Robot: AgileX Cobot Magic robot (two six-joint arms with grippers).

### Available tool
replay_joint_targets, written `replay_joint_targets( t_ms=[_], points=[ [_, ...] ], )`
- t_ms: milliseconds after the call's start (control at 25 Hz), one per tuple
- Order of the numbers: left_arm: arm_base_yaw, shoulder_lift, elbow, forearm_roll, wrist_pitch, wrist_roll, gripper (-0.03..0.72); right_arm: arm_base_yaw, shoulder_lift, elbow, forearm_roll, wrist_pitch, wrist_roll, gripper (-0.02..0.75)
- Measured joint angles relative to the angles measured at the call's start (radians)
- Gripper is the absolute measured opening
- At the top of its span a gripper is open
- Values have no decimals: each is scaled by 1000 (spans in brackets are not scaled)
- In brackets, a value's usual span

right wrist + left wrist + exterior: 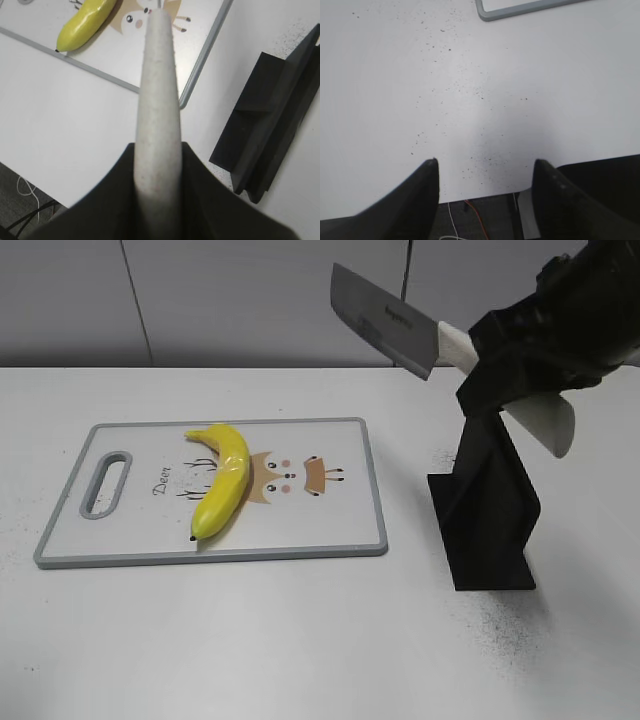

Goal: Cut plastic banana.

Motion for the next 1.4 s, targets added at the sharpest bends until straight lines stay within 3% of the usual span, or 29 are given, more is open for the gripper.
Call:
replay_joint_targets(
  t_ms=[360,640,960,1400],
  points=[
    [0,-330,180,37,-38,0,552,0,-71,22,-160,-32,196,159],
    [0,-570,238,37,-62,0,552,0,-105,96,-254,-33,318,159],
    [0,-812,252,22,-99,-3,552,0,-155,270,-293,-140,446,159],
    [0,-841,258,19,-98,-18,540,0,-144,339,-338,-250,562,159]
  ],
)
